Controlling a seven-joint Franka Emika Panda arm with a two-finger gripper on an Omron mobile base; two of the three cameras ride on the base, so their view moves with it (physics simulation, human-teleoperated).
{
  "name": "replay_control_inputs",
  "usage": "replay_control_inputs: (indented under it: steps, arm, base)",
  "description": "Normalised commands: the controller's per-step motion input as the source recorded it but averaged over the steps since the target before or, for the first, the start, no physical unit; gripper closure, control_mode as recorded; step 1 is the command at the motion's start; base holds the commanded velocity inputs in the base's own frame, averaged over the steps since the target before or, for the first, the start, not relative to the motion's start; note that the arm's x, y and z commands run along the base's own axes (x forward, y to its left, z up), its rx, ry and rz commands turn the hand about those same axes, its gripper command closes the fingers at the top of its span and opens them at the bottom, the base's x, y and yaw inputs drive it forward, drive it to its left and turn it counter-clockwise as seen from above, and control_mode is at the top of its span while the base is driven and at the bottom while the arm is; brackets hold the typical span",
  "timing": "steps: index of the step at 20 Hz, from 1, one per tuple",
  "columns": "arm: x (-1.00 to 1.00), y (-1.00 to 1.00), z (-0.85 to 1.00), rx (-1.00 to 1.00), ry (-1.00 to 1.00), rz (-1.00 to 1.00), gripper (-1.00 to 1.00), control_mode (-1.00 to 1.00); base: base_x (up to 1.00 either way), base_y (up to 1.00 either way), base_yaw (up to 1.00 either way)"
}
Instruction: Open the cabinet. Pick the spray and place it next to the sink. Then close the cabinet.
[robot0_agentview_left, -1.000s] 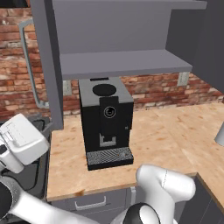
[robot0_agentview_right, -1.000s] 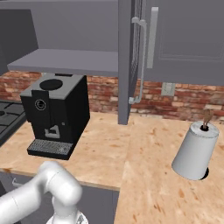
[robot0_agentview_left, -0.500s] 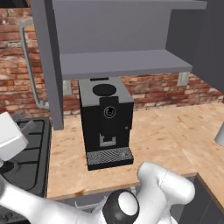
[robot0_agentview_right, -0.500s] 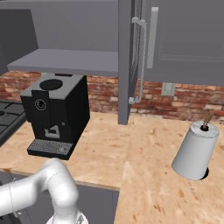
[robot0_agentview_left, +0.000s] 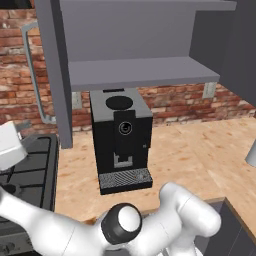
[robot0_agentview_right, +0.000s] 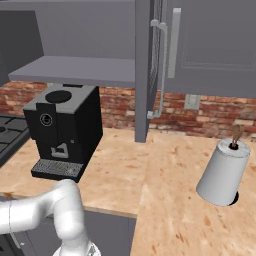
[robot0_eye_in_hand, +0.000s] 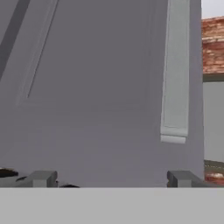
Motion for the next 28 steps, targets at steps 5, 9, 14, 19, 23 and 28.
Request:
replay_control_inputs:
  steps: [5, 9, 14, 19, 23, 28]
  arm:
    - [0.06, -0.42, 0.13, 0.0, 0.0, 0.06, -1.0, -1.0]
    - [0.0, -0.71, 0.17, 0.0, 0.0, 0.18, -1.0, -1.0]
    - [0.0, -0.98, 0.02, 0.0, 0.01, 0.28, -1.0, -1.0]
    - [0.21, -0.99, 0.0, 0.0, 0.13, 0.32, -1.0, -1.0]
    - [0.44, -1.0, 0.04, 0.0, 0.15, 0.29, -1.0, -1.0]
    - [0.35, -0.99, 0.13, -0.03, 0.11, 0.32, -1.0, -1.0]
  base:
    - [0.0, 0.0, 0.0]
    - [0.0, 0.0, 0.0]
    - [0.0, 0.0, 0.0]
    - [0.0, 0.0, 0.0]
    - [0.0, 0.0, 0.0]
    - [0.0, 0.0, 0.0]
